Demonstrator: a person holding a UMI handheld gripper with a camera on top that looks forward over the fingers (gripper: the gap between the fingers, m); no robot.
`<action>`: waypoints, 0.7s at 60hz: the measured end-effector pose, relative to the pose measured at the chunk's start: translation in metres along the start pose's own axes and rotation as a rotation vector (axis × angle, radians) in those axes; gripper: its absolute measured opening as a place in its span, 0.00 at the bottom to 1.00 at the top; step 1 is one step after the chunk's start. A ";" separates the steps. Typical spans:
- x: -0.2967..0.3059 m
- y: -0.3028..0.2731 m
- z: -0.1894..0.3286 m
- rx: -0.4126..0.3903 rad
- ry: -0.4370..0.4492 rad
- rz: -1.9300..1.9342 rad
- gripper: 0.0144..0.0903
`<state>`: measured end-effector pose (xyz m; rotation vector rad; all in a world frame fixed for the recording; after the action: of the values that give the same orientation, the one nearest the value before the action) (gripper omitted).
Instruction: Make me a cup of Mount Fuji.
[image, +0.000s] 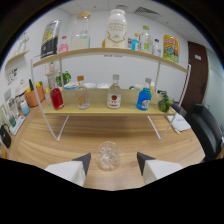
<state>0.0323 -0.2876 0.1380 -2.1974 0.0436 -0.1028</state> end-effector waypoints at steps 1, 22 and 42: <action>0.000 0.000 0.000 0.001 0.000 0.001 0.94; -0.009 0.019 -0.021 -0.036 0.016 0.011 0.94; -0.076 -0.053 -0.042 0.185 -0.082 0.066 0.94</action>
<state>-0.0479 -0.2850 0.2007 -2.0109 0.0578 0.0203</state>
